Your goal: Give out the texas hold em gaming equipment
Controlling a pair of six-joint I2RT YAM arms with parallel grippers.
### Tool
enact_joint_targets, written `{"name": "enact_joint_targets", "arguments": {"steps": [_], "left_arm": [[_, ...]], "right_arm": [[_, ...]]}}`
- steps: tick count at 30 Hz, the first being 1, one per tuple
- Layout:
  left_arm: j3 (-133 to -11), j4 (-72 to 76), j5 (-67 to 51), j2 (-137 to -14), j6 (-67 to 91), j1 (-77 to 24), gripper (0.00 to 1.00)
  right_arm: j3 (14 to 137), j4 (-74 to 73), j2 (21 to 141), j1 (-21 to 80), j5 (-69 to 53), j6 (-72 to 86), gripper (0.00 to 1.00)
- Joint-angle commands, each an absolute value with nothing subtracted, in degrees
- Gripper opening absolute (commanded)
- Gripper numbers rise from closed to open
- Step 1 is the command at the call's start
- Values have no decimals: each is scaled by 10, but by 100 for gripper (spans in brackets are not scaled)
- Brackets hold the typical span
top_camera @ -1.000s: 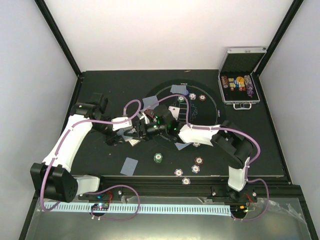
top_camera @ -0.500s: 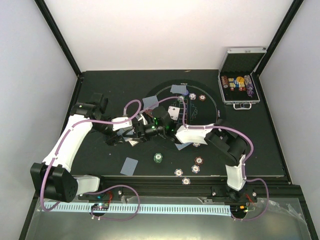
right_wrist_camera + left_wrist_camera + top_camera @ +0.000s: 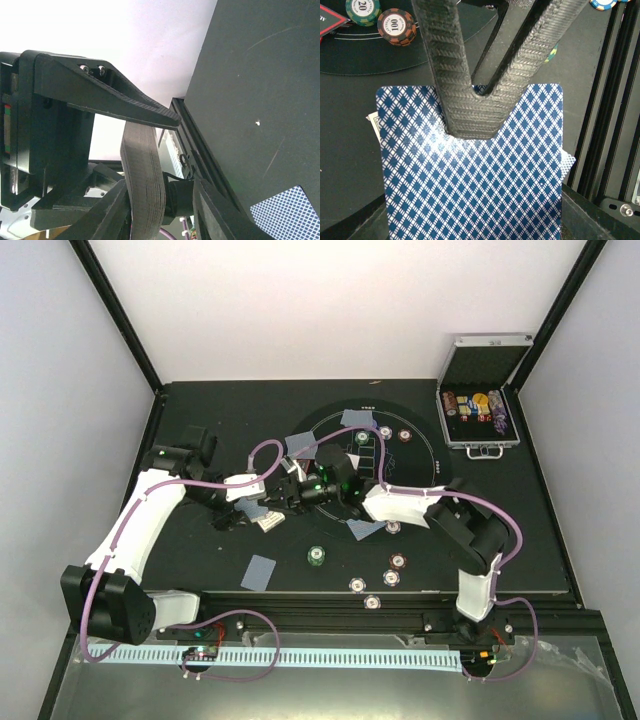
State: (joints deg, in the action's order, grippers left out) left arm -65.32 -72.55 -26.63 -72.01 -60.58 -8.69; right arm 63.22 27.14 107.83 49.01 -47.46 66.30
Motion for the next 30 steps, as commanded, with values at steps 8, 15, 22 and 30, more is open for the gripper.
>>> {"name": "enact_joint_targets", "arguments": {"steps": [8,15,22,30], "left_arm": [[-659,-734,-284,-718,-610,-84,2],[-656,-733,-285,-719,-610,-85,2],[-657,-734,-285,-717,-610,-84,2],[-656,-734,-282,-715,-611,-84,2]], "right_arm": [[642,229,1056,498,-466,639,51],[663,295,1099,520,-484,683,51],[667,284,1118,521,-483,678,50],[640,238,1103,498,-468,648,40]]}}
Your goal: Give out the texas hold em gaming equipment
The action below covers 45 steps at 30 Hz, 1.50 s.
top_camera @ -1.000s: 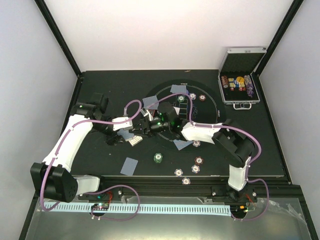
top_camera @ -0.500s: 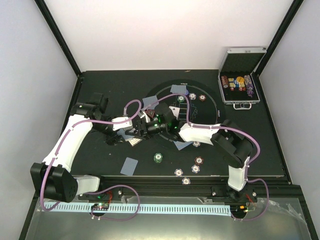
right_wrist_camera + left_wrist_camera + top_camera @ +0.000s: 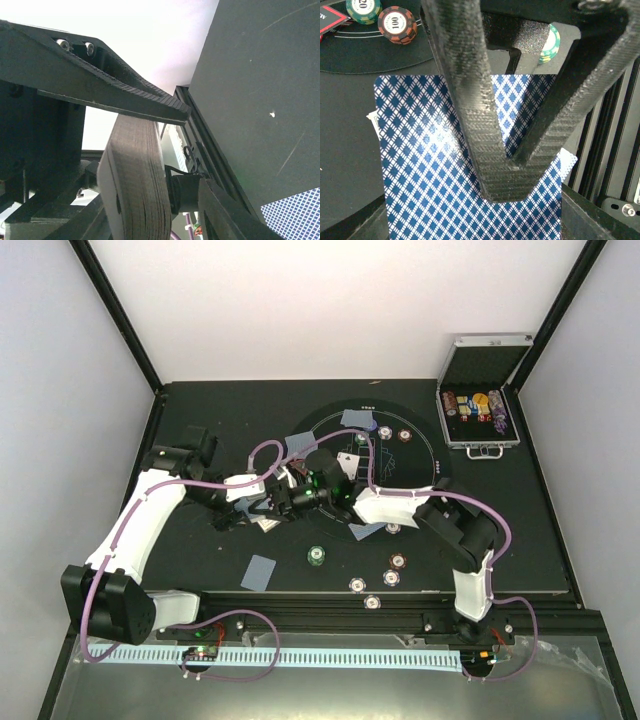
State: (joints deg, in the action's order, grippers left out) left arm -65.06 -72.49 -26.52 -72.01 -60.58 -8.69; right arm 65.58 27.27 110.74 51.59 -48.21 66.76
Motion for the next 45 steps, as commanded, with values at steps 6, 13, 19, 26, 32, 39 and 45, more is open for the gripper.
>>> {"name": "enact_joint_targets", "arguments": {"steps": [6,13,19,26,32,39,45], "left_arm": [[-659,-736,-284,-715,-612,-84,2],[-661,-738,-286,-716,-614,-84,2],[-661,-738,-284,-716,-613,-85,1],[-662,-738,-285,-718,-613,-85,2],[-662,-738,-283,-717,-613,-84,2],[-661,-739,-283,-717,-613,-84,1],[-659,-738,-281,-716,-613,-84,2]], "right_arm": [[626,182,1079,492,-456,609,35],[603,190,1056,488,-448,616,29],[607,179,1033,488,-441,613,14],[613,150,1008,487,-430,600,5],[603,136,992,484,-427,592,1],[599,139,978,473,-437,594,1],[588,104,939,433,-462,559,1]]}}
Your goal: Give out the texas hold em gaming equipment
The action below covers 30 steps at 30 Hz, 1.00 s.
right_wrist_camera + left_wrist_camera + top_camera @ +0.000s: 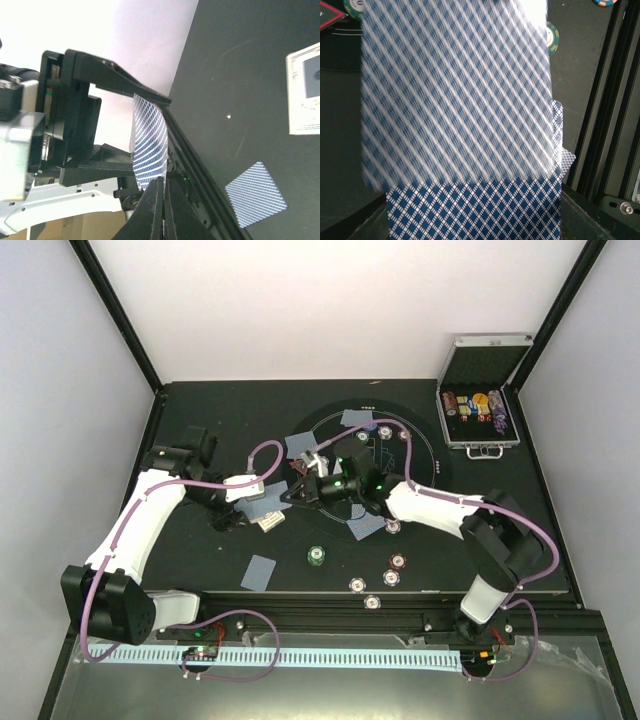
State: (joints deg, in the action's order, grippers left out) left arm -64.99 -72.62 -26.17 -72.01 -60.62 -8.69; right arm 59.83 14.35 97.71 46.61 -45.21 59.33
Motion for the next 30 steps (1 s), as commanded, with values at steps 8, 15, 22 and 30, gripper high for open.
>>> {"name": "enact_joint_targets", "arguments": {"steps": [8,15,22,30], "left_arm": [[-658,-732,-276,-717,-609,-85,2],[-655,-731,-273,-717,-604,-84,2],[-647,-727,-263,-715,-597,-84,1],[-657,-731,-262,-718,-593,-84,2]], "right_arm": [[643,-117,892,331,-444,350,1],[766,-325,940,313,-86,124,1],[697,-157,963,373,279,-113,1],[625,-18,1023,405,320,-320,1]]}}
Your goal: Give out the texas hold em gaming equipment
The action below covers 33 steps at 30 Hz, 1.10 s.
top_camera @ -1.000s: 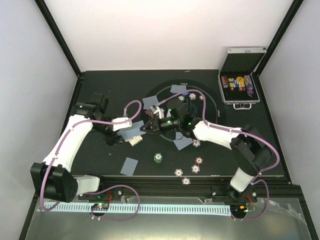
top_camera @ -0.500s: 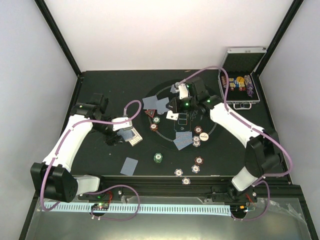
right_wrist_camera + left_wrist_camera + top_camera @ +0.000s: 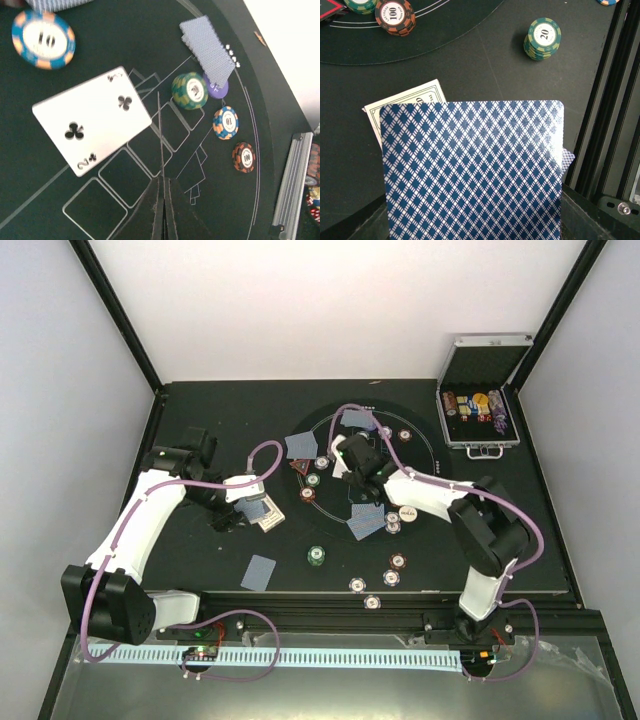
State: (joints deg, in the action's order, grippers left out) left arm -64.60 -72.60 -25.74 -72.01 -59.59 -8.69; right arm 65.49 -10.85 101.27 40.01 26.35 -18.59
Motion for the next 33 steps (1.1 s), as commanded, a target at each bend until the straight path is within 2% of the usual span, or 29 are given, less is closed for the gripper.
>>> {"name": "enact_joint_targets", "arguments": {"steps": [1,8,12,16,19,26,33], "left_arm": [[-655,-730,-260,-717,-594,-85,2],[-653,-726,-257,-718,-599,-83,2],[-654,-725,-255,-718,-602,-83,2],[-655,-724,-253,-717,-604,-82,2],[-654,-724,-254,-716,-605,-82,2],[-660,-729,-255,-718,-607,-82,2],[-664,-731,-262,-718,-605,-82,2]], "right_arm": [[612,-7,1023,406,310,-333,1],[592,-7,1043,407,301,-373,2],[606,-37,1051,409,268,-373,8],[618,-77,1059,412,247,-372,16],[626,-111,1061,412,236,-361,28],[635,-187,1051,415,214,-307,46],[633,-187,1068,413,300,-282,49]]}}
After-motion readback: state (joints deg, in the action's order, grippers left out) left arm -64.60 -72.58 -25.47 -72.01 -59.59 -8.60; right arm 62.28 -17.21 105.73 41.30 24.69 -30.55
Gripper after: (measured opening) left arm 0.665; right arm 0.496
